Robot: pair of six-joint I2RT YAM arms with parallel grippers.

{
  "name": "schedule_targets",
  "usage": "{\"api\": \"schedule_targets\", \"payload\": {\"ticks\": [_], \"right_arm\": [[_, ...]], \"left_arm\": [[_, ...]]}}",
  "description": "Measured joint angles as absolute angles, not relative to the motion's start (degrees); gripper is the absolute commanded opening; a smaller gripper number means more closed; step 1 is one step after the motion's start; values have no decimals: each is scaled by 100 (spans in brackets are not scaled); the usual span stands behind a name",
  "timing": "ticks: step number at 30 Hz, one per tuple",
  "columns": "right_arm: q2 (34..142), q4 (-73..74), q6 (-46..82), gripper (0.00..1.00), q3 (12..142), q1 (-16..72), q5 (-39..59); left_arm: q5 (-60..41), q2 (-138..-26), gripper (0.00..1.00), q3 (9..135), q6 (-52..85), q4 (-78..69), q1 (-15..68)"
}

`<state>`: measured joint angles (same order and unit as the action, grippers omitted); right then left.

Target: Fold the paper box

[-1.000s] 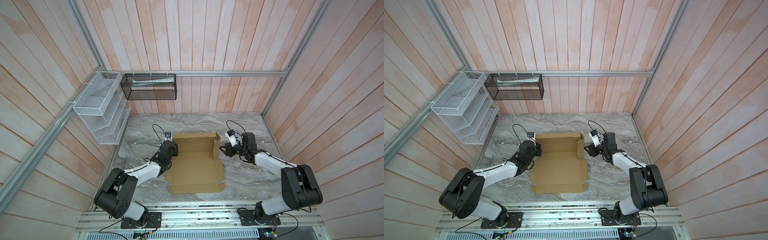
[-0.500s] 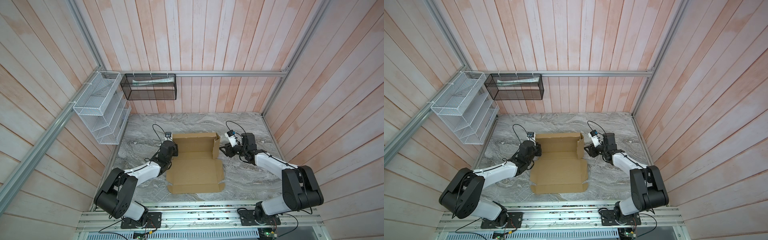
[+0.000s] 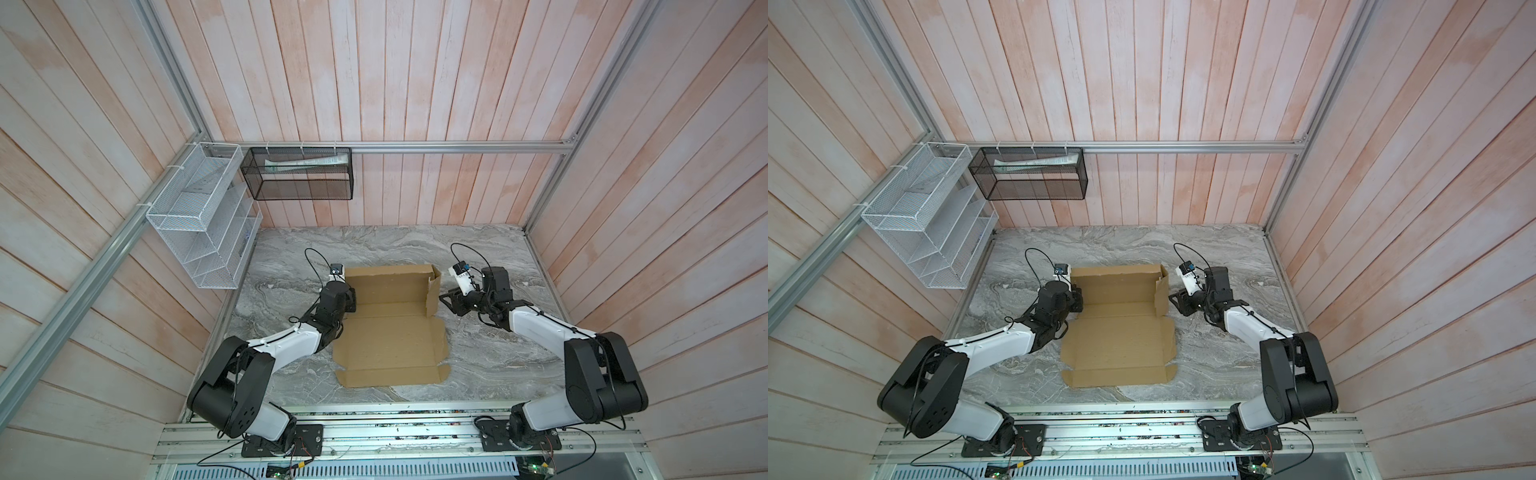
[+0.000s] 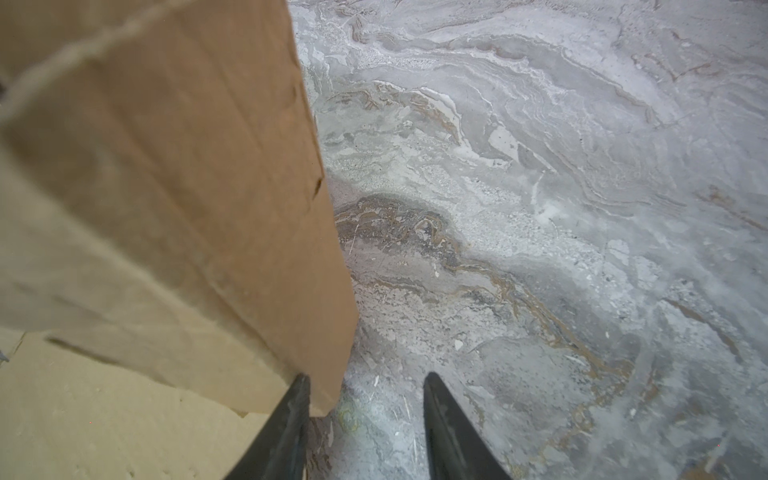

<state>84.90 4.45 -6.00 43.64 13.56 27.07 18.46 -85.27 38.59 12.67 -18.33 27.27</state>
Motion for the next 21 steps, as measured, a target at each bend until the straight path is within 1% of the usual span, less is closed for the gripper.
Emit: {"api": "schedule_targets", "payload": {"ticks": [13, 21], "right_arm": [[8490, 443, -578, 30, 4364, 1411, 2707], [8490, 434, -580, 25, 4364, 1422, 2707]], "left_arm": [[1846, -8527, 0, 3857, 1267, -1833, 2727], [1846, -8527, 0, 3857, 1267, -1835, 2727]]}}
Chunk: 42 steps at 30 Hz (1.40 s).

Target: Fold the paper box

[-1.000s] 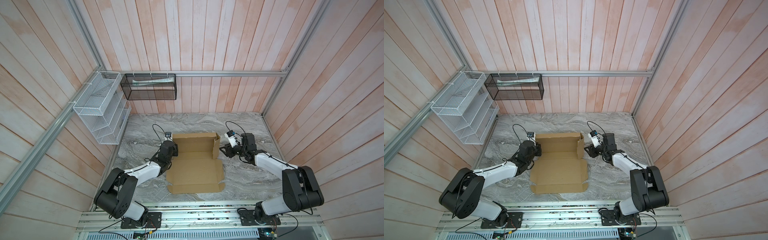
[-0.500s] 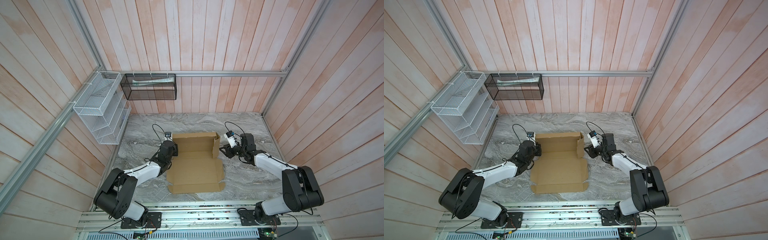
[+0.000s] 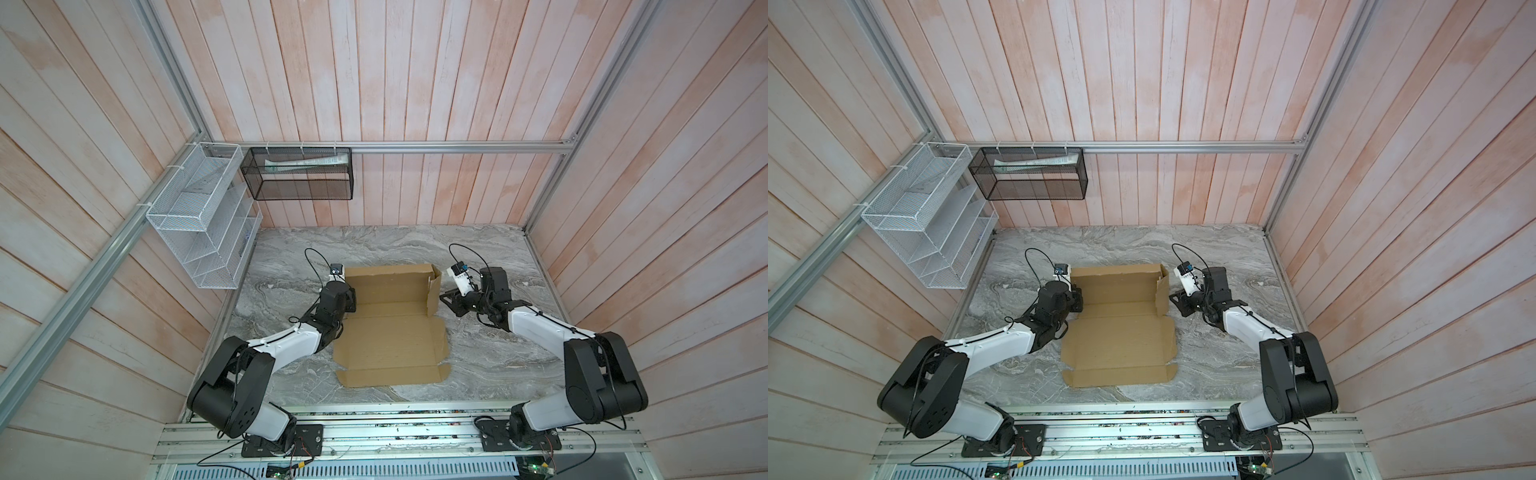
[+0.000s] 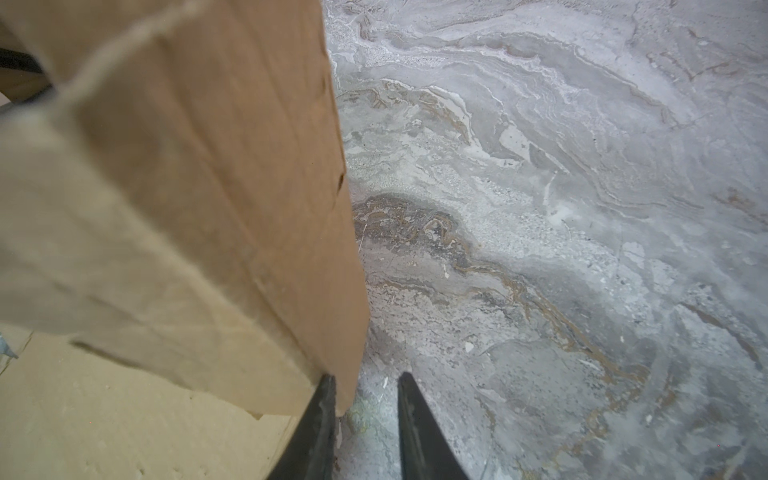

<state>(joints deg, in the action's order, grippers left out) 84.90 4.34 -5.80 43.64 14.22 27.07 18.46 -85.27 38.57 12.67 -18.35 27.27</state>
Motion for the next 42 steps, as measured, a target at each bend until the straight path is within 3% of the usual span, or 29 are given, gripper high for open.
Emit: {"api": "schedule_targets", "payload": {"ticks": [5, 42], "right_arm": [[8490, 421, -585, 20, 4364, 1433, 2707], [8484, 43, -604, 21, 4364, 1594, 2707]], "left_arm": [[1846, -8527, 0, 3857, 1267, -1833, 2727], [1846, -8510, 0, 3857, 1267, -1833, 2727]]}}
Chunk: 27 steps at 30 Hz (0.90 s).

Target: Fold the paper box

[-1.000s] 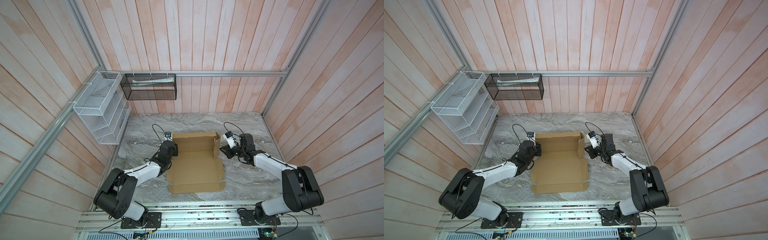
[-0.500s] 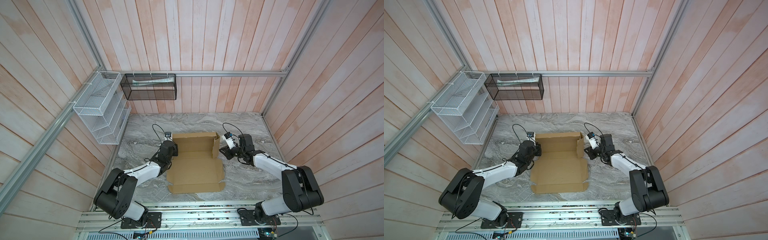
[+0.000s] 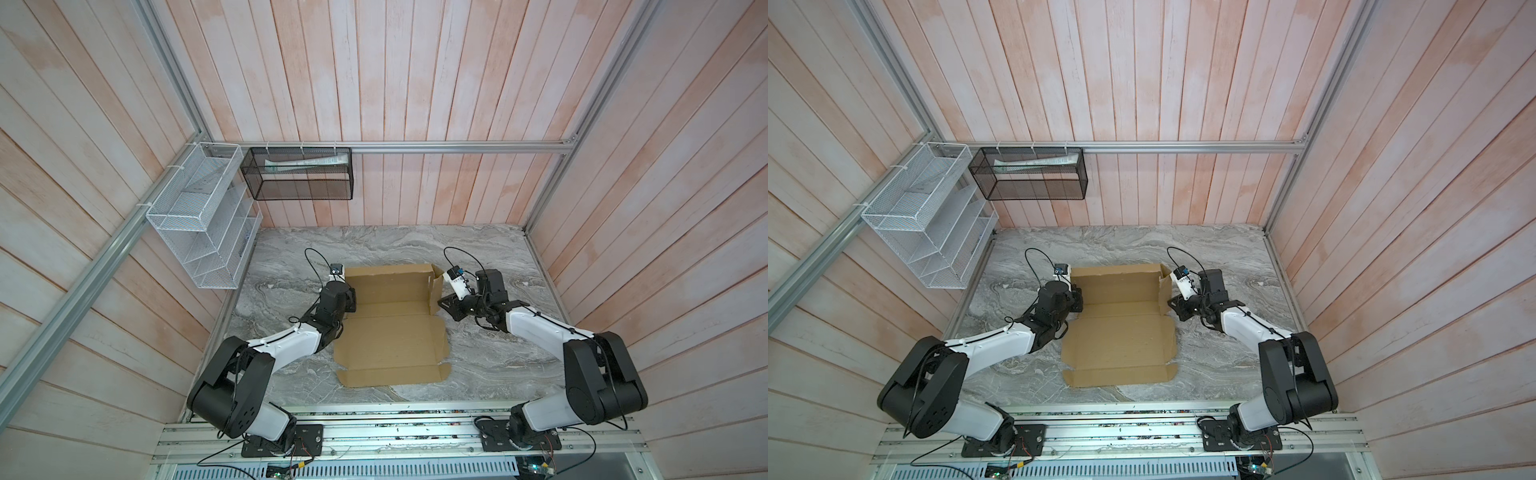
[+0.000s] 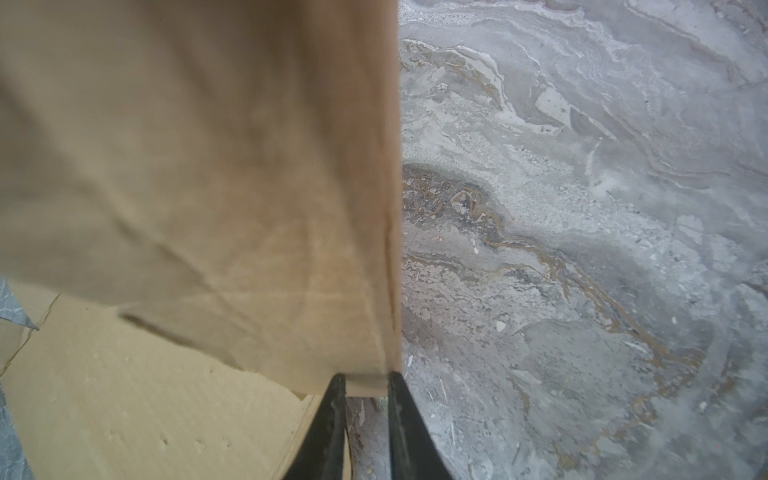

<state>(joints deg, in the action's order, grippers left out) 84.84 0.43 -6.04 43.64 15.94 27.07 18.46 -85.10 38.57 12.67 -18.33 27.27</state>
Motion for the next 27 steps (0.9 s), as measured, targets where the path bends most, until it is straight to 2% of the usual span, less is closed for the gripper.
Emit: {"api": "schedule_targets", "payload": {"ticks": [10, 27], "right_arm": [[8484, 333, -510, 29, 4364, 1612, 2532], [8906, 1199, -255, 31, 4700, 2036, 2093]], "left_arm": [[1846, -8431, 0, 3857, 1267, -1835, 2727], [1844, -8431, 0, 3857, 1267, -1839, 2705]]}}
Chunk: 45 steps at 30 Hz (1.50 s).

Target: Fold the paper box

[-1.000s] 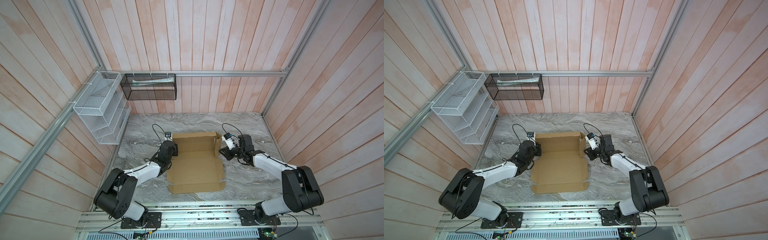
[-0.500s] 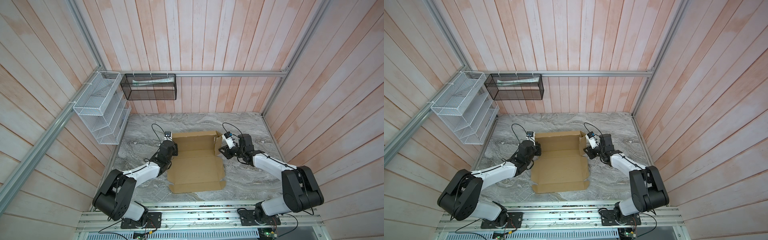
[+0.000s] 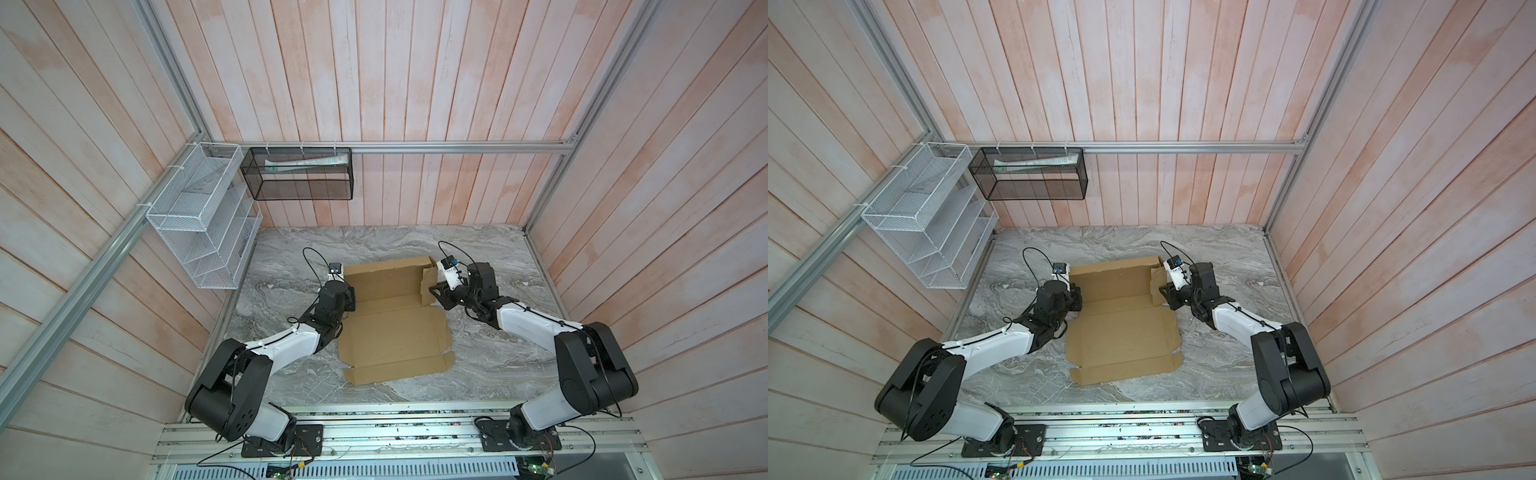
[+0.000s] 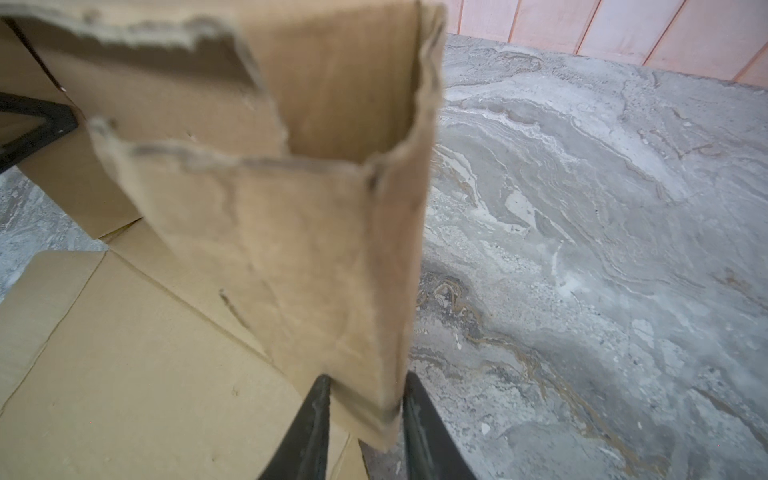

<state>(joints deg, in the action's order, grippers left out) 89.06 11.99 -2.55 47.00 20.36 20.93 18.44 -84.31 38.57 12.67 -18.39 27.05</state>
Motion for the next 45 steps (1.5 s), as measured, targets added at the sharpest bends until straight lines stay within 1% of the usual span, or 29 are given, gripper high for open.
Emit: {"api": "schedule_targets", "payload": {"ticks": [8, 16, 22, 27, 32, 39, 45], "right_arm": [[9096, 1356, -156, 32, 4864, 2252, 1806], [9124, 1754, 106, 35, 4875, 2399, 1129], [9205, 2014, 303, 36, 4877, 2427, 794], [9279, 2102, 403, 29, 4882, 2469, 655], [9286, 2102, 451, 28, 4934, 2580, 451], [9321, 2095, 491, 28, 5041, 2864, -71], [9435, 2014, 541, 23, 5089, 3035, -561]], "left_arm": [[1844, -8486, 0, 3857, 1271, -1848, 2700], [1822, -8508, 0, 3857, 1269, -1887, 2700], [1822, -8508, 0, 3857, 1269, -1890, 2700], [1809, -8508, 0, 3857, 1269, -1890, 2700], [1800, -8508, 0, 3857, 1273, -1887, 2700], [1785, -8508, 0, 3857, 1319, -1890, 2700], [1785, -8508, 0, 3854, 1326, -1887, 2700]]}}
